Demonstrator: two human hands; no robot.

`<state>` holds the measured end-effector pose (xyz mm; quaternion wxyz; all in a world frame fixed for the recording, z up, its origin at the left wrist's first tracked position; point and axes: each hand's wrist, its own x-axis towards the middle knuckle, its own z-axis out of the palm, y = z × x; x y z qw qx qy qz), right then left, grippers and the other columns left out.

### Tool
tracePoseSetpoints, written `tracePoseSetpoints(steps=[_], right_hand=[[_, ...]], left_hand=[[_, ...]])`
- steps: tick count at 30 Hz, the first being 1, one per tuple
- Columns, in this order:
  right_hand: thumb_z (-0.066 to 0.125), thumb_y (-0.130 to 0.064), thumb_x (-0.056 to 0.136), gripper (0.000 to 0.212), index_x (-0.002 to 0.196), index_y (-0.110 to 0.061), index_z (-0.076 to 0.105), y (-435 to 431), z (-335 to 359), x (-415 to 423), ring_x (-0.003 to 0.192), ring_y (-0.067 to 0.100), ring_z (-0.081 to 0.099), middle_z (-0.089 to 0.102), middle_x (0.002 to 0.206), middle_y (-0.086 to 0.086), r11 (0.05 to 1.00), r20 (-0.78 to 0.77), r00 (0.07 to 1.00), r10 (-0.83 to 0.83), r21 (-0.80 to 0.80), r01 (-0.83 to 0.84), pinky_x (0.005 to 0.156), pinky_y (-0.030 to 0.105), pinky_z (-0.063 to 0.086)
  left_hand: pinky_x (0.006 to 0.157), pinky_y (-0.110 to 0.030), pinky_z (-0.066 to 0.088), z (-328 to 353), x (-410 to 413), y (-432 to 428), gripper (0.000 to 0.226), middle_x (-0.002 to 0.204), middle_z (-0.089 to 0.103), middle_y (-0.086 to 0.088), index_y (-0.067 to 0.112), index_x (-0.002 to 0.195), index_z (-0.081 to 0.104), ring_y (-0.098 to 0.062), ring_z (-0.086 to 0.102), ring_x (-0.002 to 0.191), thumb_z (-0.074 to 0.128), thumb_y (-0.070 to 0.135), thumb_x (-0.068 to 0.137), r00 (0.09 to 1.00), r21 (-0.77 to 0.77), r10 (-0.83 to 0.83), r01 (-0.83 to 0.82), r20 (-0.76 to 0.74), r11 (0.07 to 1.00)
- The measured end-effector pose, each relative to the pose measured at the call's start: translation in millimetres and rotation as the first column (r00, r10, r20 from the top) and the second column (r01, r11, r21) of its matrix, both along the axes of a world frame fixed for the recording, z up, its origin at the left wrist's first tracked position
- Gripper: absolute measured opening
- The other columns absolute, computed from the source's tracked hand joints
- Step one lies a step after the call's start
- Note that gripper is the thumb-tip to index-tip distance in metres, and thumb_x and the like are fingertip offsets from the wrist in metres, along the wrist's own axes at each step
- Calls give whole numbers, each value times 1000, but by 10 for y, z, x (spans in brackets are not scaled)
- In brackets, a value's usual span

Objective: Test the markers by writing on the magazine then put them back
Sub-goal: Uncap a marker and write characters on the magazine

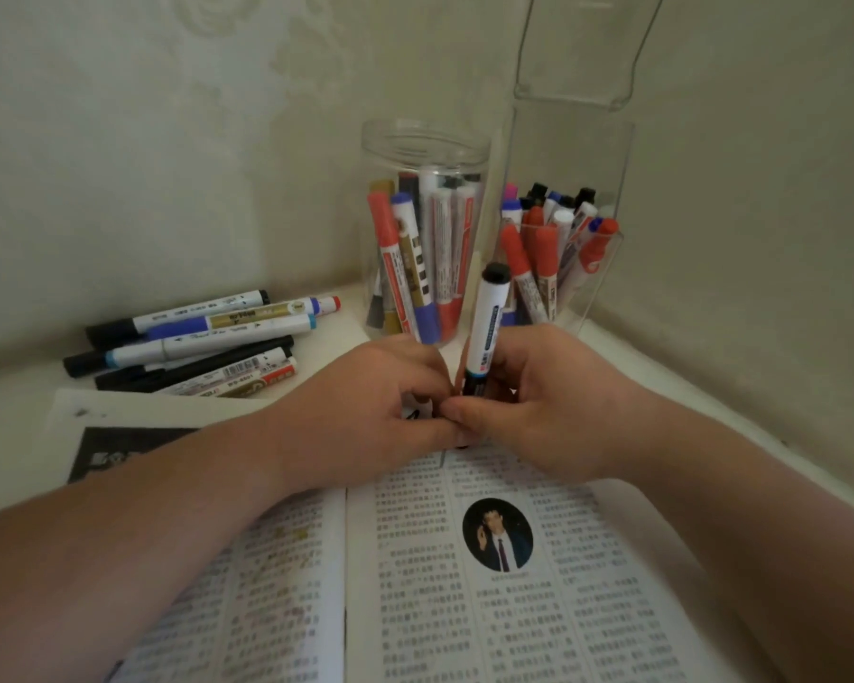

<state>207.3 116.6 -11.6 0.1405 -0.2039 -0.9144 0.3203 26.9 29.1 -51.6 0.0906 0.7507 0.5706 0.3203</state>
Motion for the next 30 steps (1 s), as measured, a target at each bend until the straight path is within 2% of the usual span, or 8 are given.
tracePoseSetpoints(steps=[3, 8, 10, 13, 17, 21, 27, 30], right_hand=[[74, -24, 91, 8, 94, -31, 73, -5, -11, 17, 74, 7, 65, 72, 83, -8, 999, -19, 999, -32, 16, 33, 69, 21, 54], [81, -40, 80, 15, 91, -32, 75, 0, -86, 23, 68, 25, 65, 71, 75, 4, 993, -218, 969, -117, -49, 109, 65, 42, 56], [75, -43, 78, 19, 93, -33, 71, 22, -58, 31, 57, 27, 58, 65, 68, 9, 973, -417, 890, -185, -207, 105, 52, 39, 50], [65, -10, 92, 8, 97, -14, 60, 50, 17, 33, 47, 5, 54, 60, 62, 2, 882, -633, 687, -358, -470, 26, 46, 14, 42], [66, -10, 91, 8, 93, -14, 59, 106, -16, 23, 45, 14, 47, 56, 62, 3, 879, -683, 607, -408, -473, 59, 40, 27, 37], [73, -18, 84, 11, 93, -12, 69, 125, 30, 23, 48, 15, 51, 61, 60, -1, 881, -620, 653, -436, -442, 168, 44, 25, 43], [82, -25, 82, 8, 86, -31, 78, 2, 137, -314, 51, 3, 55, 69, 66, -7, 957, -314, 913, -259, -208, 200, 51, 19, 46], [75, -29, 91, 9, 98, -33, 76, -143, 223, -658, 69, 0, 61, 69, 79, -15, 986, -98, 986, -135, 86, 144, 62, 14, 50]], left_hand=[[83, -32, 47, 13, 16, -11, 20, 91, 67, 8, 23, 83, 74, -10, 60, 96, 70, 42, 85, 1000, -27, 14, -13, 7, 1000], [79, -24, 46, 77, 39, -36, 15, 85, 64, 10, 23, 84, 72, -9, 59, 92, 71, 38, 87, 997, -23, 51, -50, 50, 998], [73, -13, 42, 97, 38, -52, 11, 82, 62, 14, 33, 80, 66, -8, 58, 89, 74, 35, 88, 993, -2, 90, -90, 82, 996], [71, -10, 40, 95, 30, -68, 11, 79, 62, 15, 38, 81, 67, -6, 59, 86, 75, 34, 86, 982, 23, 147, -150, 116, 988], [71, -9, 41, 133, -14, -81, 5, 86, 66, 23, 39, 92, 71, 1, 60, 88, 73, 38, 87, 955, 49, 240, -252, 175, 966], [68, -15, 42, 457, -166, -139, 9, 85, 65, 21, 38, 95, 73, 1, 58, 85, 73, 40, 87, 947, 15, 322, -322, 21, 947], [66, -26, 46, 982, -729, -510, 9, 85, 64, 15, 39, 83, 75, -4, 59, 73, 83, 39, 78, 870, -33, 470, -480, -149, 877], [63, -15, 36, 896, -979, -779, 12, 86, 61, 16, 37, 85, 71, 0, 55, 74, 82, 37, 80, 814, -34, 503, -534, -289, 845]])
